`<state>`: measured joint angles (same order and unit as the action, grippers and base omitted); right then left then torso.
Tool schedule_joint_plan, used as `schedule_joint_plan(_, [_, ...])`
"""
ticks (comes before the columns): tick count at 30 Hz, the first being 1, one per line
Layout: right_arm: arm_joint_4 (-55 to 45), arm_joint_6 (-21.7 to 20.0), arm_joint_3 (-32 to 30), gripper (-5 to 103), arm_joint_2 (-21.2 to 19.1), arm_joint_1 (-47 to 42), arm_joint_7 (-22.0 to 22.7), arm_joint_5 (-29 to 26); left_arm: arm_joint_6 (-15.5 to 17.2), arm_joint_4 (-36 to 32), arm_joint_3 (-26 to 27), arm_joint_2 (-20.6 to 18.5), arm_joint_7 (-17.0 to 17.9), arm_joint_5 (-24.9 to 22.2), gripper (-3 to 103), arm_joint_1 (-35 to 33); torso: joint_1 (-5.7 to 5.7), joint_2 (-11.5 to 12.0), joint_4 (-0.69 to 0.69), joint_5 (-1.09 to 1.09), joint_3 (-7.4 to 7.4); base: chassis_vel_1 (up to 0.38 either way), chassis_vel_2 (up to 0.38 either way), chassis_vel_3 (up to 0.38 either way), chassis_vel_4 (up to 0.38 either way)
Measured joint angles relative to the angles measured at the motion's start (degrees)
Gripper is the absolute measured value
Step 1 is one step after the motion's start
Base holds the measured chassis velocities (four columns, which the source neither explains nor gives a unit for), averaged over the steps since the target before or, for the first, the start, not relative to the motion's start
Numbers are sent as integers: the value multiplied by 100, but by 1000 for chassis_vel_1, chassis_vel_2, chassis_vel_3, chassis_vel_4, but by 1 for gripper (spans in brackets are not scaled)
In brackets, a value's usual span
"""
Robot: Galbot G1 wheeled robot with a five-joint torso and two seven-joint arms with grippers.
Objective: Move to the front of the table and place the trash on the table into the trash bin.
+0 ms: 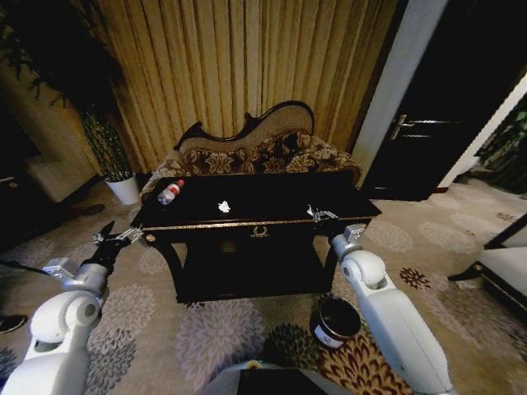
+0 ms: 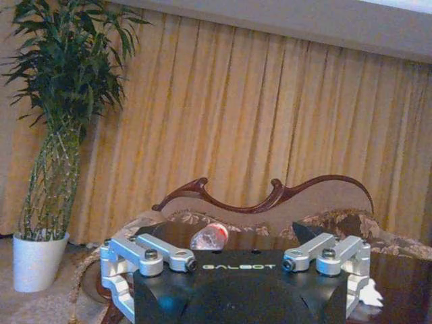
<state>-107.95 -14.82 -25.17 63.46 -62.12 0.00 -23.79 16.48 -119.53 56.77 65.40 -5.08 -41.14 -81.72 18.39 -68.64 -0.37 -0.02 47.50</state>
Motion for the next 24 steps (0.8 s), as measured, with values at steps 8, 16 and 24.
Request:
schedule_joint_plan(8, [575, 26, -273, 1, 304, -510, 0, 344, 0, -17, -13, 52, -3, 3, 100, -5, 5, 4, -2, 2, 3, 26, -39, -23, 37])
schedule_joint_plan(16, [1610, 49, -840, 1, 464, -979, 0, 744, -61, -93, -11, 182, -21, 83, 100, -38, 6, 5, -1, 1, 2, -9, 8, 6, -13])
schedule_joint_plan(24, [3016, 272, -1259, 1, 422, -986, 0, 1185, -153, -115, 57, 239, -57, 119, 100, -95, 3, 2, -3, 3, 2, 0, 0, 0, 0])
